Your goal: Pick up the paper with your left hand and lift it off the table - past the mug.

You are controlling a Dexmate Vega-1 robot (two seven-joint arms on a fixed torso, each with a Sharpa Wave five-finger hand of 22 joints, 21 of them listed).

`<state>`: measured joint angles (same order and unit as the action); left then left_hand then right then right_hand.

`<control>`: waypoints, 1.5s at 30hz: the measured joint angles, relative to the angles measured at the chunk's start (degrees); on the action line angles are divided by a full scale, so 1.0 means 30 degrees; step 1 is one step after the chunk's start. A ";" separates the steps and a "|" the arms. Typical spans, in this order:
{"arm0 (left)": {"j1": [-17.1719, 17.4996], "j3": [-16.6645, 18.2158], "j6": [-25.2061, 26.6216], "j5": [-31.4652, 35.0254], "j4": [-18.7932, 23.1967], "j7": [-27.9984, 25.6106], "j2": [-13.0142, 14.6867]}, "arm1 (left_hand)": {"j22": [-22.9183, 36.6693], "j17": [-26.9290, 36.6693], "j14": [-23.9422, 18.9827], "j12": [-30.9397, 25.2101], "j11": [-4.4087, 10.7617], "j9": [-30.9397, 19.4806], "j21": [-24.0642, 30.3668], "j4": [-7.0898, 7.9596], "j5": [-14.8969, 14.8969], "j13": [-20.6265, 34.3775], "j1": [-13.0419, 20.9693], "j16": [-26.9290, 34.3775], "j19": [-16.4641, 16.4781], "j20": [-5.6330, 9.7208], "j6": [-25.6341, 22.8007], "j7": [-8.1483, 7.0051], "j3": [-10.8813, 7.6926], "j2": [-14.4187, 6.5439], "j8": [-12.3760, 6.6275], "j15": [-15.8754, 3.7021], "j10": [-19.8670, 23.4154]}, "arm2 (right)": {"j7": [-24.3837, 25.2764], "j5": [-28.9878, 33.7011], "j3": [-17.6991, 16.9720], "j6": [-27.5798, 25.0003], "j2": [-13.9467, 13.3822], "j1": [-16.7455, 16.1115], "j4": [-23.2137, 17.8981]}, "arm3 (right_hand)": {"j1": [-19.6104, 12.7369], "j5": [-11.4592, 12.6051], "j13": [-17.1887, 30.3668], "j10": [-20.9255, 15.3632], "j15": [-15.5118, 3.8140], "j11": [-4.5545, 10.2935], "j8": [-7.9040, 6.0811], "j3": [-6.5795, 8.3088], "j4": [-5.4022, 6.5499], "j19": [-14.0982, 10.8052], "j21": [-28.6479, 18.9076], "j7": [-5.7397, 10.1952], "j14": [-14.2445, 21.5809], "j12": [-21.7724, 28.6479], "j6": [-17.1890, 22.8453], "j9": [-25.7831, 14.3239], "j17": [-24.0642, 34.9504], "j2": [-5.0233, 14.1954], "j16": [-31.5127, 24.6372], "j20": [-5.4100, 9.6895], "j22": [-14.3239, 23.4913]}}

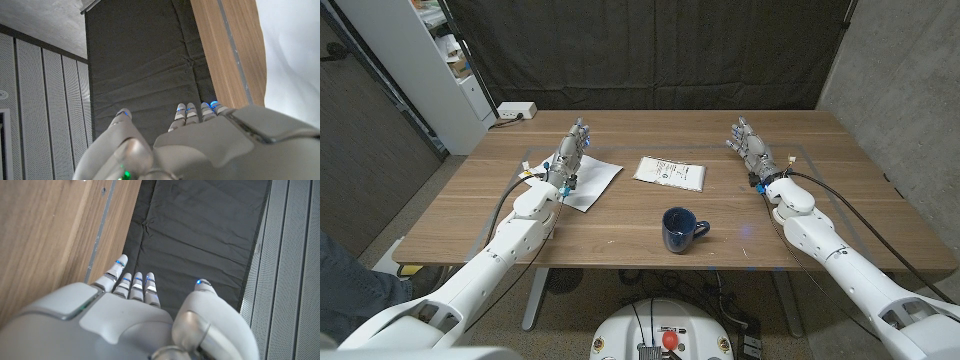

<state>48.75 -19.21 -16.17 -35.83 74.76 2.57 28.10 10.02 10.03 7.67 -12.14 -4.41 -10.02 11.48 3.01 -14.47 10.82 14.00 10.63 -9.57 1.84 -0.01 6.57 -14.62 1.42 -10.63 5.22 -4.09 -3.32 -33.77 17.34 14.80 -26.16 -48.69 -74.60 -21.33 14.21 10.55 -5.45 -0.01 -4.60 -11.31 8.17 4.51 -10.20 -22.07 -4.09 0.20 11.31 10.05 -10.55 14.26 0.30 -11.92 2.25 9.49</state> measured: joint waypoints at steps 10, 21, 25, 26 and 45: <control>0.0440 0.1438 0.0650 0.1272 0.0267 0.0672 -0.0889 | -0.0001 -0.0002 -0.0001 0.0000 0.0003 0.0001 0.0000 -0.0001 0.0000 -0.0001 0.0000 0.0001 0.0001 0.0000 0.0000 -0.0002 0.0001 0.0000 0.0000 -0.0001 0.0004 | -0.1609 0.2606 -0.2744 -0.1094 0.2325 -0.0261 -0.0023 | 0.0000 -0.0001 -0.0002 0.0002 0.0000 0.0001 0.0000 -0.0001 0.0000 0.0002 0.0001 0.0000 0.0000 -0.0001 -0.0001 0.0001 -0.0054 0.0000 0.0000 0.0000 -0.0002; 0.0903 0.2647 0.1240 0.2538 0.0967 0.1138 -0.1331 | -0.0003 -0.0003 -0.0004 0.0000 0.0008 0.0002 0.0000 -0.0001 0.0001 -0.0002 0.0074 -0.0001 0.0116 -0.0111 0.0000 -0.0004 0.0002 -0.0076 0.0001 -0.0002 0.0225 | -0.2794 0.4475 -0.4625 -0.1740 0.3979 -0.0368 0.0072 | 0.0010 -0.0002 -0.0003 0.0004 0.0000 0.0002 0.0000 -0.0001 -0.0001 0.0004 0.0086 0.0000 0.0001 -0.0001 -0.0002 0.0003 -0.0053 0.0010 0.0000 -0.0001 -0.0003; 0.1000 0.2900 0.1413 0.2886 0.1155 0.1264 -0.1395 | -0.0004 -0.0003 -0.0082 0.0000 0.0008 0.0003 0.0000 -0.0002 0.0001 -0.0003 0.0074 -0.0001 0.0116 -0.0111 0.0000 -0.0004 0.0002 -0.0076 0.0000 -0.0076 0.0224 | -0.3062 0.4884 -0.5081 -0.1853 0.4376 -0.0379 0.0117 | 0.0010 -0.0002 -0.0003 0.0000 0.0000 0.0006 0.0000 -0.0002 -0.0001 0.0005 0.0156 0.0000 0.0001 -0.0001 -0.0003 0.0004 -0.0052 0.0010 0.0000 -0.0001 -0.0003; 0.1028 0.2969 0.1437 0.2931 0.1216 0.1279 -0.1415 | -0.0004 -0.0003 -0.0112 0.0000 0.0008 0.0004 0.0000 -0.0002 0.0000 -0.0003 0.0074 -0.0001 0.0116 -0.0111 0.0000 -0.0004 0.0002 -0.0075 0.0001 -0.0106 0.0224 | -0.3130 0.4991 -0.5110 -0.1879 0.4404 -0.0379 0.0121 | 0.0011 -0.0002 -0.0004 -0.0027 0.0000 0.0033 0.0000 -0.0002 -0.0001 0.0005 0.0156 0.0000 0.0001 -0.0001 -0.0003 0.0004 -0.0052 0.0009 0.0001 -0.0001 -0.0003; 0.1736 0.3821 0.1095 0.4962 0.2012 0.0627 -0.1626 | -0.0007 0.0069 -0.0687 -0.0210 0.0252 0.0005 -0.0001 -0.0080 0.0001 -0.0005 0.0156 0.0144 0.0457 -0.0452 -0.0652 -0.0178 -0.0076 -0.0158 -0.0205 -0.0216 0.0758 | -0.3806 0.5996 -0.6145 -0.2041 0.5344 -0.0375 0.0316 | 0.0011 0.0070 -0.0006 -0.0271 0.0000 0.0064 0.0000 -0.0002 -0.0001 0.0007 0.0301 0.0103 0.0001 -0.0001 0.0099 0.0005 -0.0142 0.0010 0.0001 -0.0002 -0.0006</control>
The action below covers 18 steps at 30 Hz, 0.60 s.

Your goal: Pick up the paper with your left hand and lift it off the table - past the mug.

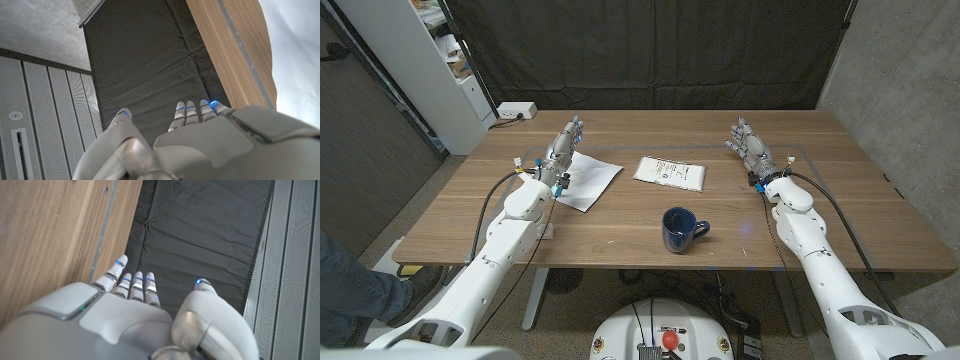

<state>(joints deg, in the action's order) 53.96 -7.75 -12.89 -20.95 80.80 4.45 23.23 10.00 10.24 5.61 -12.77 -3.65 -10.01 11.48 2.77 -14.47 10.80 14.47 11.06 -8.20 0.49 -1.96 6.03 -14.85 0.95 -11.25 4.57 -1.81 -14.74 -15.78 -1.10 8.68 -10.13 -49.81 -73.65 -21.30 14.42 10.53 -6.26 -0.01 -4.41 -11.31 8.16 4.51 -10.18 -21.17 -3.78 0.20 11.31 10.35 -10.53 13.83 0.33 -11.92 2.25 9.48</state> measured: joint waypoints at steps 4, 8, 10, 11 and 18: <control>0.0159 0.0123 -0.0344 0.0360 0.0066 -0.0232 -0.0056 | 0.0000 0.0016 -0.0152 0.0000 0.0058 0.0001 0.0000 0.0000 0.0000 0.0000 0.0020 0.0000 0.0000 0.0000 -0.0102 -0.0103 0.0000 -0.0020 0.0000 -0.0057 0.0208 | -0.0068 0.0078 -0.0076 -0.0033 0.0084 0.0003 0.0006 | 0.0000 0.0000 0.0000 0.0000 0.0000 0.0000 0.0000 0.0000 0.0000 0.0000 0.0074 -0.0001 0.0000 0.0000 -0.0001 0.0002 0.0001 0.0000 0.0000 0.0000 0.0000; 0.0331 0.0253 -0.0707 0.0715 0.0126 -0.0478 -0.0099 | -0.0001 0.0016 -0.0152 0.0000 0.0092 0.0001 0.0147 -0.0003 0.0000 0.0000 0.0020 -0.0001 0.0095 -0.0095 -0.0204 0.0000 0.0004 -0.0020 0.0000 -0.0057 0.0288 | -0.0113 0.0145 -0.0117 -0.0060 0.0135 0.0003 0.0009 | 0.0000 0.0000 -0.0001 0.0001 0.0000 0.0000 0.0000 0.0000 0.0000 0.0000 0.0074 -0.0001 0.0000 0.0000 -0.0001 0.0001 -0.0088 0.0000 0.0000 0.0000 0.0000; 0.0416 0.0315 -0.0867 0.0859 0.0155 -0.0567 -0.0118 | -0.0001 0.0015 -0.0224 -0.0140 0.0092 0.0000 0.0147 -0.0079 0.0000 0.0000 0.0020 -0.0001 0.0097 -0.0097 -0.0245 -0.0040 0.0080 -0.0020 -0.0074 -0.0129 0.0288 | -0.0146 0.0168 -0.0139 -0.0073 0.0169 0.0004 0.0010 | 0.0000 0.0000 0.0000 0.0001 0.0000 0.0001 0.0000 0.0000 0.0000 0.0000 0.0074 -0.0001 0.0001 0.0000 -0.0001 0.0002 -0.0088 0.0000 0.0000 0.0000 -0.0001; 0.0460 0.0344 -0.0898 0.0877 0.0171 -0.0581 -0.0128 | -0.0001 0.0016 -0.0254 -0.0140 0.0093 0.0001 0.0147 -0.0080 0.0000 0.0000 0.0019 -0.0001 0.0107 -0.0088 -0.0278 -0.0074 0.0081 -0.0020 -0.0075 -0.0155 0.0288 | -0.0150 0.0172 -0.0142 -0.0074 0.0174 0.0004 0.0010 | 0.0000 0.0000 -0.0001 0.0001 0.0000 0.0001 0.0000 0.0000 0.0000 0.0000 0.0074 -0.0002 0.0000 0.0000 -0.0001 0.0002 -0.0088 0.0000 0.0000 0.0000 -0.0001; 0.0700 0.0538 -0.1777 0.1468 0.0200 -0.1082 -0.0295 | -0.0002 0.0015 -0.0578 -0.0140 0.0127 0.0001 0.0147 -0.0136 0.0000 -0.0001 0.0094 0.0149 0.0414 -0.0064 -0.0618 -0.0145 0.0024 -0.0094 -0.0074 -0.0105 0.0732 | -0.0166 0.0267 -0.0173 -0.0136 0.0245 -0.0019 -0.0024 | 0.0000 -0.0001 -0.0001 -0.0075 0.0000 0.0077 0.0000 0.0000 0.0000 0.0000 0.0215 -0.0002 0.0000 0.0000 -0.0002 0.0002 -0.0087 0.0000 0.0000 0.0000 -0.0001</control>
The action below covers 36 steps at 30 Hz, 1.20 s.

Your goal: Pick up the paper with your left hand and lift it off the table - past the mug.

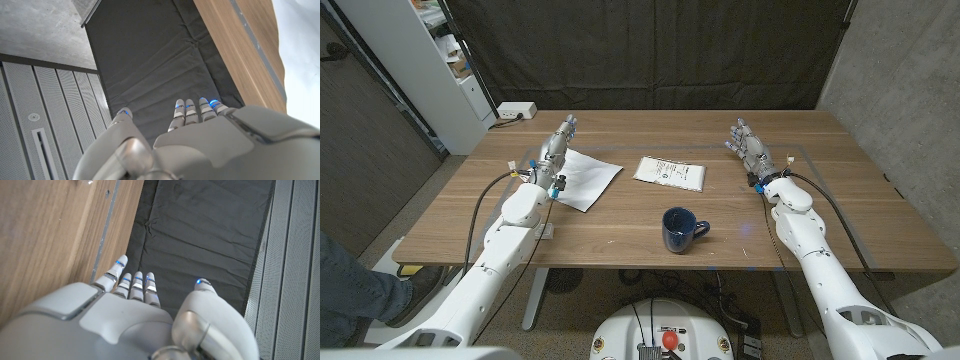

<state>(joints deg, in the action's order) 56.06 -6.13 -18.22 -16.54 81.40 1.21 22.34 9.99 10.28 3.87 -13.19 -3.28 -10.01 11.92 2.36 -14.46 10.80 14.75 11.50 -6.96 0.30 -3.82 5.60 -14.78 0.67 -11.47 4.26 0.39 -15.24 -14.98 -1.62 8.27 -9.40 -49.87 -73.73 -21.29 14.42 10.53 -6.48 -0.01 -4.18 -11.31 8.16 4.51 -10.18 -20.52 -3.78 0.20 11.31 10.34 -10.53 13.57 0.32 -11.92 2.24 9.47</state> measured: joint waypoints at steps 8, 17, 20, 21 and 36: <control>0.0180 0.0264 -0.1745 0.0759 -0.0555 -0.0829 -0.0461 | -0.0001 -0.0001 -0.0175 -0.0151 0.0136 0.0001 0.0000 -0.0058 -0.0150 -0.0001 0.0076 -0.0001 0.0203 0.0003 -0.0423 -0.0071 0.0060 -0.0076 -0.0146 -0.0174 0.0274 | 0.0071 0.0051 -0.0003 -0.0062 0.0069 -0.0157 -0.0260 | 0.0000 -0.0001 -0.0001 -0.0026 -0.0001 0.0027 0.0000 0.0000 0.0000 0.0000 0.0007 0.0000 0.0000 0.0000 0.0000 0.0000 0.0001 0.0000 0.0000 0.0000 0.0000; 0.0307 0.0498 -0.2935 0.1458 -0.0978 -0.1387 -0.0659 | -0.0001 -0.0003 -0.0427 -0.0150 0.0308 0.0001 0.0000 -0.0135 -0.0150 0.0000 0.0181 -0.0001 0.0400 0.0002 -0.0653 -0.0037 -0.0019 -0.0181 -0.0146 -0.0259 0.0579 | 0.0310 0.0129 0.0081 -0.0153 0.0119 -0.0371 -0.0669 | 0.0000 0.0000 -0.0001 -0.0025 0.0000 0.0027 0.0000 0.0000 0.0000 -0.0142 0.0153 0.0000 0.0000 0.0000 -0.0001 0.0001 -0.0079 0.0000 0.0000 0.0004 -0.0001; 0.0396 0.0570 -0.3236 0.1890 -0.1031 -0.1726 -0.0656 | -0.0001 -0.0003 -0.0527 -0.0151 0.0248 0.0002 0.0000 -0.0135 -0.0150 0.0083 0.0178 -0.0001 0.0400 0.0002 -0.0698 -0.0082 -0.0019 -0.0177 -0.0146 -0.0359 0.0639 | 0.0409 0.0146 0.0121 -0.0206 0.0122 -0.0467 -0.0847 | 0.0000 -0.0001 -0.0001 -0.0025 0.0000 0.0027 0.0000 0.0000 0.0000 -0.0142 0.0153 -0.0001 0.0000 0.0000 -0.0001 0.0001 -0.0089 0.0000 0.0000 0.0004 -0.0001; 0.0434 0.0600 -0.3311 0.2020 -0.1044 -0.1823 -0.0644 | -0.0001 -0.0004 -0.0528 -0.0150 0.0206 0.0001 0.0000 -0.0135 -0.0150 0.0096 0.0177 -0.0001 0.0400 0.0002 -0.0818 -0.0057 -0.0019 -0.0177 -0.0146 -0.0360 0.0681 | 0.0439 0.0149 0.0137 -0.0222 0.0123 -0.0528 -0.0962 | 0.0000 -0.0001 -0.0001 -0.0025 0.0000 0.0027 0.0000 0.0000 0.0000 -0.0142 0.0153 -0.0001 0.0000 0.0000 -0.0001 0.0001 -0.0090 0.0000 0.0000 0.0005 -0.0001; 0.0769 0.0808 -0.3779 0.4168 -0.0870 -0.3530 -0.0383 | -0.0002 -0.0005 -0.0961 -0.0300 0.0429 0.0002 0.0000 -0.0288 -0.0281 0.0096 0.0352 -0.0001 0.0620 -0.0062 -0.1136 -0.0226 -0.0021 -0.0151 -0.0146 -0.0407 0.1071 | 0.0760 0.0108 0.0183 -0.0504 -0.0027 -0.0959 -0.1654 | 0.0074 -0.0001 -0.0001 -0.0024 0.0000 0.0026 0.0000 -0.0082 -0.0080 -0.0141 0.0344 -0.0001 0.0000 0.0000 -0.0002 0.0002 -0.0087 0.0074 0.0000 0.0004 -0.0002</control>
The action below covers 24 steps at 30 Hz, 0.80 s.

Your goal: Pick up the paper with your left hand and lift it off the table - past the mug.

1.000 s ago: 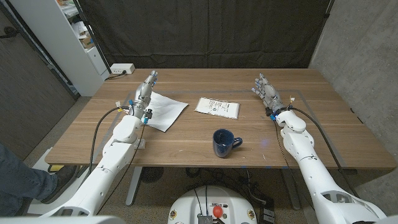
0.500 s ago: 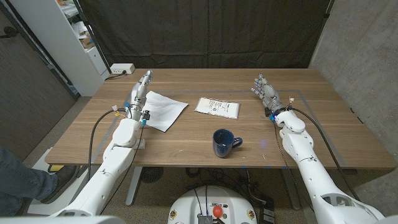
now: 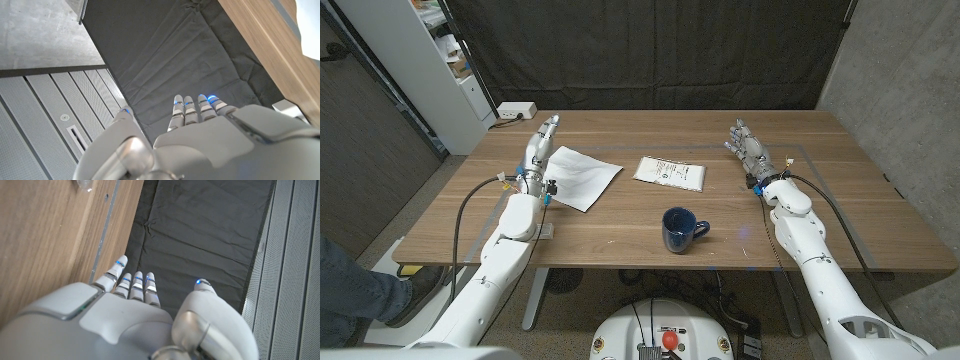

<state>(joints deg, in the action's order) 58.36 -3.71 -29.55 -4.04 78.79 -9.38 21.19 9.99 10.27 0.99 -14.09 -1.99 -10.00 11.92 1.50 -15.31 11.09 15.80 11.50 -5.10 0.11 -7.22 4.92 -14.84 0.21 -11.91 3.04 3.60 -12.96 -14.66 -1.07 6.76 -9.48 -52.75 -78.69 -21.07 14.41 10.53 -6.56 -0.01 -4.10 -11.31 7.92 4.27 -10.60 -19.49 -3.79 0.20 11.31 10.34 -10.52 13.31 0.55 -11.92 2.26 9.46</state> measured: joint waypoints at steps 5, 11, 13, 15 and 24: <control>0.0032 0.0000 -0.0079 0.0633 0.0011 -0.0541 0.0063 | -0.0001 0.0000 -0.0095 0.0000 -0.0017 0.0000 0.0000 -0.0160 -0.0164 -0.0002 0.0075 0.0000 0.0161 -0.0038 -0.0199 -0.0011 -0.0004 -0.0075 0.0000 -0.0096 0.0158 | 0.0070 -0.0046 0.0000 -0.0079 -0.0072 -0.0111 -0.0159 | 0.0000 0.0000 0.0000 0.0000 0.0000 0.0000 0.0000 0.0000 0.0000 0.0001 0.0072 0.0000 0.0000 0.0000 0.0000 0.0000 0.0001 0.0000 0.0000 0.0000 0.0000; 0.0159 -0.0027 -0.0030 0.1682 0.0283 -0.1337 0.0252 | -0.0001 -0.0001 -0.0220 0.0000 0.0050 0.0000 0.0000 -0.0200 -0.0164 -0.0002 0.0228 0.0000 0.0159 -0.0038 -0.0258 -0.0072 -0.0045 -0.0075 0.0000 0.0007 0.0225 | 0.0120 -0.0107 -0.0039 -0.0157 -0.0153 -0.0231 -0.0303 | 0.0000 0.0000 -0.0001 0.0001 0.0000 0.0000 0.0000 0.0000 0.0001 -0.0070 0.0071 0.0000 0.0000 0.0000 0.0000 0.0000 0.0001 0.0000 0.0000 0.0071 0.0000; 0.0222 -0.0056 0.0202 0.2181 0.0438 -0.1676 0.0342 | -0.0001 -0.0001 -0.0315 0.0000 0.0050 0.0000 0.0000 -0.0238 -0.0226 -0.0003 0.0228 0.0000 0.0242 -0.0121 -0.0258 -0.0072 -0.0083 -0.0075 0.0000 -0.0088 0.0224 | 0.0128 -0.0136 -0.0047 -0.0157 -0.0157 -0.0235 -0.0308 | 0.0000 0.0000 0.0000 0.0001 0.0000 0.0000 0.0000 0.0001 0.0001 -0.0070 0.0143 0.0000 0.0001 0.0000 0.0000 0.0000 0.0002 0.0000 0.0000 0.0071 0.0000; 0.0292 -0.0090 0.0438 0.2574 0.0635 -0.1937 0.0454 | -0.0001 -0.0002 -0.0315 0.0000 0.0069 -0.0040 0.0000 -0.0238 -0.0273 -0.0003 0.0228 0.0000 0.0262 -0.0140 -0.0258 -0.0072 -0.0083 -0.0075 0.0000 -0.0088 0.0242 | 0.0132 -0.0172 -0.0067 -0.0158 -0.0171 -0.0255 -0.0320 | 0.0000 0.0000 -0.0001 0.0001 0.0000 0.0000 0.0000 0.0000 0.0000 -0.0069 0.0143 0.0000 0.0000 0.0000 0.0000 0.0000 0.0002 0.0000 0.0000 0.0070 0.0001; 0.0579 -0.0251 0.1424 0.4031 0.1541 -0.2801 0.0954 | -0.0001 -0.0003 -0.0455 0.0000 0.0254 -0.0095 0.0000 -0.0534 -0.0384 -0.0004 0.0558 0.0000 0.0261 -0.0139 -0.0463 -0.0075 -0.0217 -0.0257 0.0000 -0.0227 0.0428 | 0.0131 -0.0231 -0.0111 -0.0102 -0.0195 -0.0230 -0.0263 | 0.0000 0.0000 -0.0001 0.0001 0.0000 0.0000 0.0000 0.0001 0.0001 -0.0138 0.0217 0.0000 0.0000 0.0000 0.0000 0.0001 -0.0091 0.0000 0.0000 0.0001 0.0000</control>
<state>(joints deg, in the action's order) 60.10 -4.46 -25.28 8.05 83.41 -17.79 24.05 9.99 10.26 -0.37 -14.09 -1.23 -10.28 11.92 -0.11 -16.46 11.07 17.48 11.50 -4.32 -0.31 -8.61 4.70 -15.49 -0.56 -11.91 2.36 4.88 -12.56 -15.35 -1.40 6.45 -10.06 -53.44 -79.48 -21.07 14.41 10.52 -6.55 -0.01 -4.10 -11.31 7.92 4.27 -11.02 -18.84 -3.79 0.20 11.31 10.34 -10.52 13.03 0.55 -11.92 2.26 9.46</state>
